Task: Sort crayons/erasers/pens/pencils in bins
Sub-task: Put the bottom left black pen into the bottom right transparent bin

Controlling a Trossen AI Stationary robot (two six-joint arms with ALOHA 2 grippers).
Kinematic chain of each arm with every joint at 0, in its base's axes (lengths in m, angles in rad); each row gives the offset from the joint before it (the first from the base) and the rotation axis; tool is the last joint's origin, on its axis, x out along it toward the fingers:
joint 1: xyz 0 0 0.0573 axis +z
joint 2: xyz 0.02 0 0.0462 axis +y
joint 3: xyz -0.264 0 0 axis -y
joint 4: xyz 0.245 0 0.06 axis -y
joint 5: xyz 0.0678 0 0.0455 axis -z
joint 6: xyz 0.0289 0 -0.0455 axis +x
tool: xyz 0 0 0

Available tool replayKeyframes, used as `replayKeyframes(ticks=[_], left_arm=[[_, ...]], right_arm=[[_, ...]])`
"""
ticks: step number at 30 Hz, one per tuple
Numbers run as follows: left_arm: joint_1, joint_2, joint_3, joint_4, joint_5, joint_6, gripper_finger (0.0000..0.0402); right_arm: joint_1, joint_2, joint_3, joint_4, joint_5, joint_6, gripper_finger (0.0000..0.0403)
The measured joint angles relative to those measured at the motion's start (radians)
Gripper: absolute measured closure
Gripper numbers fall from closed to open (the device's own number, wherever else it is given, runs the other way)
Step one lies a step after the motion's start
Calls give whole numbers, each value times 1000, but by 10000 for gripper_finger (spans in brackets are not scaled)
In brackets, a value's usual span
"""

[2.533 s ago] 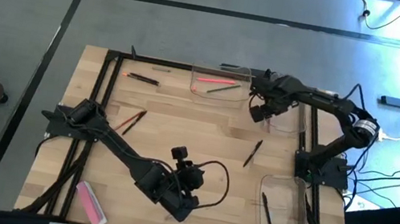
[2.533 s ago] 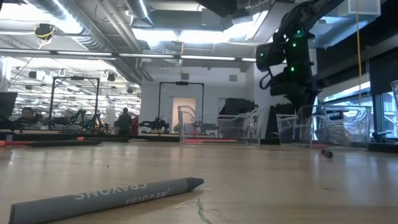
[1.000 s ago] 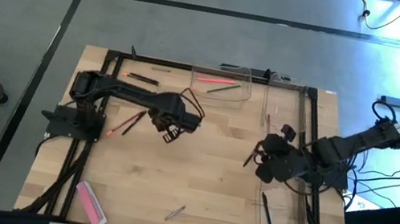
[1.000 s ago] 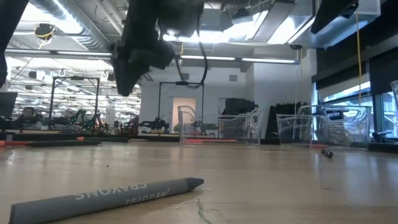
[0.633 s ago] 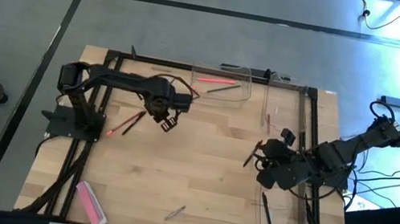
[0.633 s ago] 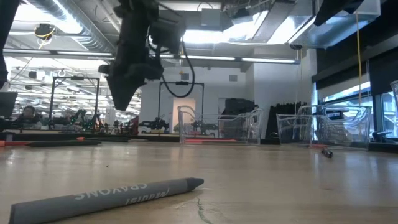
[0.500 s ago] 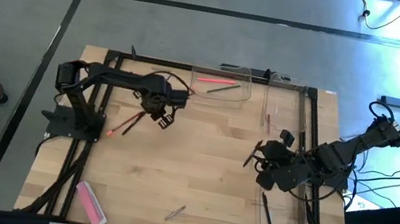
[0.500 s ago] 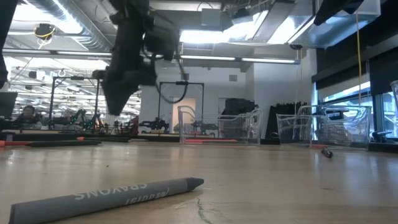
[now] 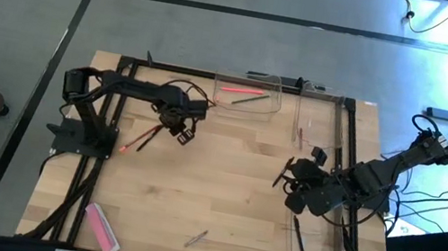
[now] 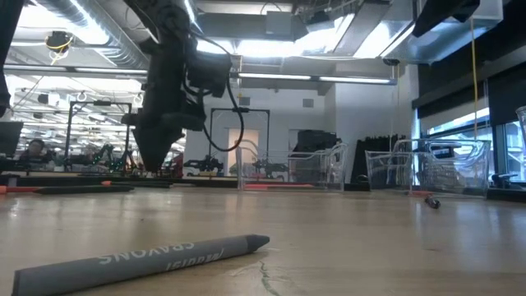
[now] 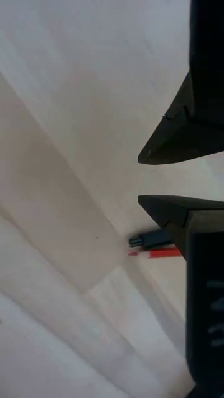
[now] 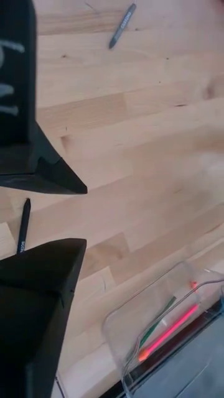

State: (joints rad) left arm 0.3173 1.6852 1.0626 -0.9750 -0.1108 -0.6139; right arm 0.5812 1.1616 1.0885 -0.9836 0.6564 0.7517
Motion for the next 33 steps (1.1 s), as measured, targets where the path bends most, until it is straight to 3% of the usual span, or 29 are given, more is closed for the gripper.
replayKeyframes(ticks=[12,22,33], left_arm=[[87,1,-31,11,-29,-31,319],[94,1,-135,92,-41,7,319],[90,1,-140,121,-59,22,319]], right_arm=[[0,4,-1,1,84,0,275],[0,4,-1,1,85,0,275],[0,4,-1,1,85,0,275]])
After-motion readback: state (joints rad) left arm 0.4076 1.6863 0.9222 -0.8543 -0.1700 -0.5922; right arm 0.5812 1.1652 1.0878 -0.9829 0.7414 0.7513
